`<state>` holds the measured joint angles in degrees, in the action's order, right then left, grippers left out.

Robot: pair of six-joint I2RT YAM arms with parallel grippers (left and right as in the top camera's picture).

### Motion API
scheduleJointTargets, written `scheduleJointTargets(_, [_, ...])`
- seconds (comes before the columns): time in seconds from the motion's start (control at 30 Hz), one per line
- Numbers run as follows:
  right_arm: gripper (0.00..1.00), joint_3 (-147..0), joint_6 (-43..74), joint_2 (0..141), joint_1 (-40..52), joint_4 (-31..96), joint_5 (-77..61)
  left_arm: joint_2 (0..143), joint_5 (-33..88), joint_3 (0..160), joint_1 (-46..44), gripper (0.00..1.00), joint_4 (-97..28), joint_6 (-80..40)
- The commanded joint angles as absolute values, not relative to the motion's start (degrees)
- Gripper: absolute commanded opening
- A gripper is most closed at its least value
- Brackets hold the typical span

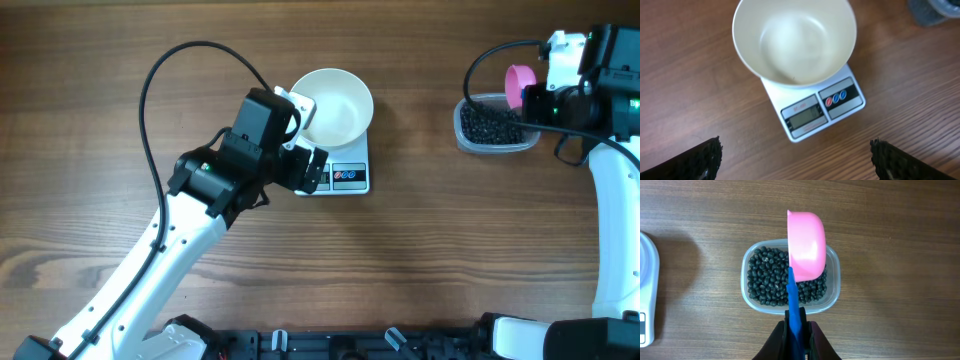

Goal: Scoop item into bowl and weigh 150g on scale

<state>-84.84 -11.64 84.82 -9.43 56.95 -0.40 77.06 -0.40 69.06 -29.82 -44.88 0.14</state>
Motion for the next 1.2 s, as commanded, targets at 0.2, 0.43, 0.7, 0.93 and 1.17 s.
scheduleJointTargets(0.2, [0.04, -84.73, -11.99, 84.09, -9.52, 57.01, -1.30, 77.43, 2.79, 68.55, -29.63, 1.00, -44.71, -0.19])
scheduleJointTargets(0.43, [0.04, -84.73, -11.99, 84.09, -9.52, 57.01, -1.30, 78.46, 3.90, 68.58, -30.37, 1.00, -44.80, 2.79])
scheduleJointTargets(0.7, [0.04, -84.73, -11.99, 84.09, -9.52, 57.12, -1.30, 78.50, 3.79, 68.55, -30.37, 1.00, -44.75, 2.79])
scheduleJointTargets(0.93, [0.04, -84.73, -12.10, 84.09, -9.52, 57.80, -1.17, 78.50, 3.81, 68.58, -30.37, 1.00, -44.75, 2.79])
scheduleJointTargets(1.17, [0.04, -84.73, -12.56, 84.12, -10.52, 60.64, 1.76, 78.50, 3.81, 68.58, -30.37, 1.00, -44.75, 2.79])
